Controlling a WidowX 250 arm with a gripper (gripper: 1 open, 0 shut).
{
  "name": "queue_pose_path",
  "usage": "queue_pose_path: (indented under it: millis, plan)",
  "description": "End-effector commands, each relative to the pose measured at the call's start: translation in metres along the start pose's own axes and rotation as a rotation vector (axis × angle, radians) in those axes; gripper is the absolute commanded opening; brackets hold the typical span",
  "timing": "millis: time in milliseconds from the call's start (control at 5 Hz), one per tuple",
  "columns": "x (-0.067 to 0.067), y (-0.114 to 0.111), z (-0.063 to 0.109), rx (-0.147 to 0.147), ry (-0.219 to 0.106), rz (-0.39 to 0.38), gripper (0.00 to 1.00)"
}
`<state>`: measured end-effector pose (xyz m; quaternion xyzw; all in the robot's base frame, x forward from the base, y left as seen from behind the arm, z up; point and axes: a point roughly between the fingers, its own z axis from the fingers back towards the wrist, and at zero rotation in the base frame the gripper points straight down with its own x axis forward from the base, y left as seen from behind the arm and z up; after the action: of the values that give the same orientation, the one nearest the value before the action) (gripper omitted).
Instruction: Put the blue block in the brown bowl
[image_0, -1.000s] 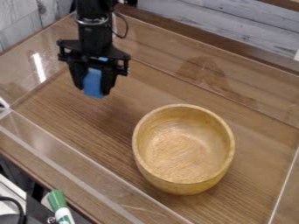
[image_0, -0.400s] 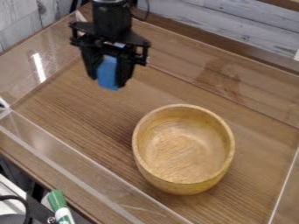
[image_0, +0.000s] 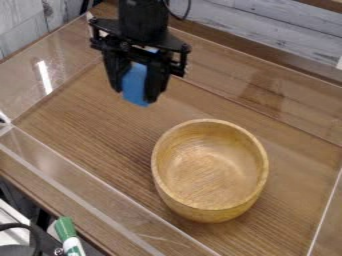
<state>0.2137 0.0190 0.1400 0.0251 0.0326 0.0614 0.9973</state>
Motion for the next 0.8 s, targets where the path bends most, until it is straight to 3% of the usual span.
queue_pose_path:
  millis: [0,600]
  plan:
    - [-0.007,-0.011,0.016,-0.004,-0.046,0.000,0.00]
    - [-0.029,-0.066,0.023,-0.009,-0.057,-0.011,0.00]
